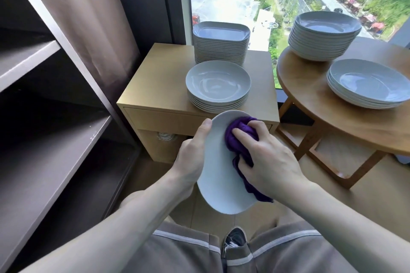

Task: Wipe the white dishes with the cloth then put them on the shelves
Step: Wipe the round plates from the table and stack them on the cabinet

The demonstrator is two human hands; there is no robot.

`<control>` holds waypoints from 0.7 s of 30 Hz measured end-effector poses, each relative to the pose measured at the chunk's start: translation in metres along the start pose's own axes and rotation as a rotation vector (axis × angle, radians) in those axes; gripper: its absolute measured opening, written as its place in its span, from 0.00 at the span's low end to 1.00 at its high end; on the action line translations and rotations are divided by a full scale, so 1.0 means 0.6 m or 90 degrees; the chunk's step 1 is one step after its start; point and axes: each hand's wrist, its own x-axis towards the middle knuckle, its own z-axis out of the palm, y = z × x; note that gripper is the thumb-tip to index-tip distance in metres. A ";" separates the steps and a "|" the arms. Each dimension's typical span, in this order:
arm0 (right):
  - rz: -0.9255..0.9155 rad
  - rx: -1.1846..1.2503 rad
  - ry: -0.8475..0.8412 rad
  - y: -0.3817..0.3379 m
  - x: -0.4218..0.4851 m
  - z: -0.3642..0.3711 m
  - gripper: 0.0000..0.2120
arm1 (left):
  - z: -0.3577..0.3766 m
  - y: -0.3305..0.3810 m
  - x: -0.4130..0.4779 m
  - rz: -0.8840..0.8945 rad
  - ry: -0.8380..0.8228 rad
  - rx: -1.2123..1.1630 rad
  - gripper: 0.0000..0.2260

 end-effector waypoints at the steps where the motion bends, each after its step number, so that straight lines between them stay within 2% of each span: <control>1: 0.011 -0.010 -0.016 0.003 0.000 0.003 0.27 | -0.001 0.001 0.001 -0.001 0.002 0.005 0.29; 7: 0.016 -0.057 -0.128 0.008 0.001 0.001 0.22 | -0.015 0.016 0.008 0.033 0.053 -0.004 0.28; 14: -0.149 -0.003 -0.227 -0.062 -0.040 0.003 0.16 | -0.019 0.023 0.013 0.044 0.071 -0.068 0.31; 17: -0.176 0.019 -0.201 -0.086 -0.049 -0.007 0.16 | -0.009 0.010 0.009 0.026 0.041 -0.071 0.34; 21: -0.156 0.025 -0.102 -0.082 -0.042 -0.025 0.20 | -0.003 -0.001 0.007 0.013 0.019 -0.029 0.32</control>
